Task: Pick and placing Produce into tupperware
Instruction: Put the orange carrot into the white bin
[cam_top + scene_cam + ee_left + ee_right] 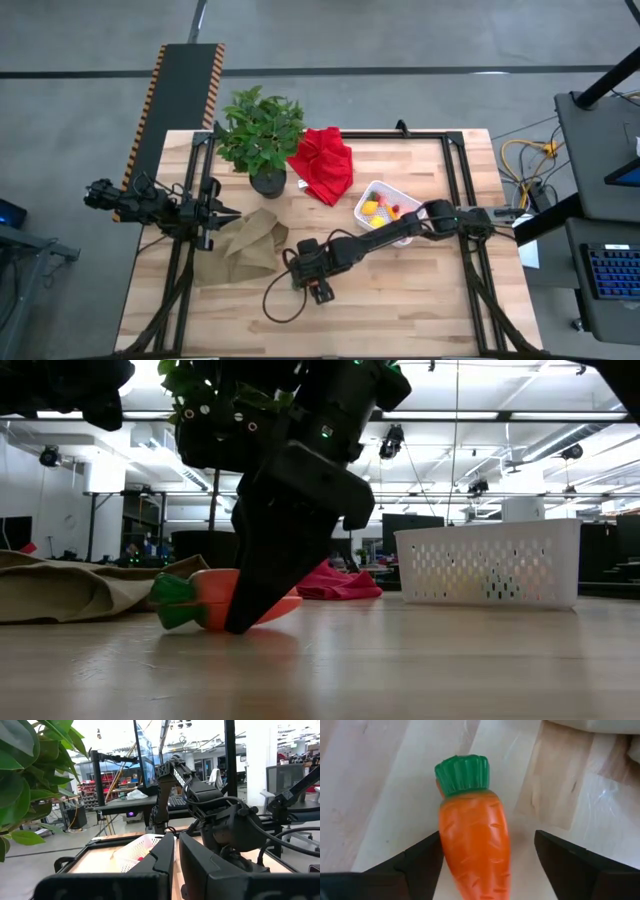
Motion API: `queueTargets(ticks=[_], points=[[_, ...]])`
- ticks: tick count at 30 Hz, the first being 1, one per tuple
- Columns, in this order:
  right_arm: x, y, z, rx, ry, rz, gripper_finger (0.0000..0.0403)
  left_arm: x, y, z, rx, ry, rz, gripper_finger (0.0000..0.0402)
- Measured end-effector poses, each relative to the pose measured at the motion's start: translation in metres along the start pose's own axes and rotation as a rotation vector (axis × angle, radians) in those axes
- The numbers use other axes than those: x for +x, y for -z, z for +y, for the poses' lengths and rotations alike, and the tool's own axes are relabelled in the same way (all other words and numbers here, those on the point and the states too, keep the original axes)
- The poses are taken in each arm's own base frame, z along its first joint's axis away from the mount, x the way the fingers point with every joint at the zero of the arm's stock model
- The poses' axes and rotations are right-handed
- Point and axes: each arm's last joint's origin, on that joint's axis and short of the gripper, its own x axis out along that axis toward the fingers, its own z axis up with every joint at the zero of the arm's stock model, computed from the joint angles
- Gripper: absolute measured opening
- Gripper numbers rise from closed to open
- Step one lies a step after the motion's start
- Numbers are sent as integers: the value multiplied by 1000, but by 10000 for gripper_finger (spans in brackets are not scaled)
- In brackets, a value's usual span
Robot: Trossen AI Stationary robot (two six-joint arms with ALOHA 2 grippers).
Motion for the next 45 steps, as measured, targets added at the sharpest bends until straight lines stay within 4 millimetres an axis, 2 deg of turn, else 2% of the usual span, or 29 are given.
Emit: queueTargets(ticks=[7, 14, 24, 29, 34, 39, 45], points=[[0, 1, 0, 1, -16, 2, 231, 0, 0, 0, 0, 0, 0, 15], [0, 1, 1, 17, -17, 5, 186, 0, 0, 0, 0, 0, 0, 15], [-2, -1, 0, 19, -5, 7, 179, 0, 0, 0, 0, 0, 0, 15], [-10, -4, -2, 24, 14, 4, 173, 0, 0, 0, 0, 0, 0, 15], [-39, -9, -9, 55, 29, -15, 173, 0, 0, 0, -1, 0, 1, 15], [-80, -12, -19, 56, 145, -30, 171, 0, 2, 0, 0, 3, 15, 15], [-139, 5, -39, 122, 267, -26, 171, 0, 3, 0, -21, 6, 24, 15]])
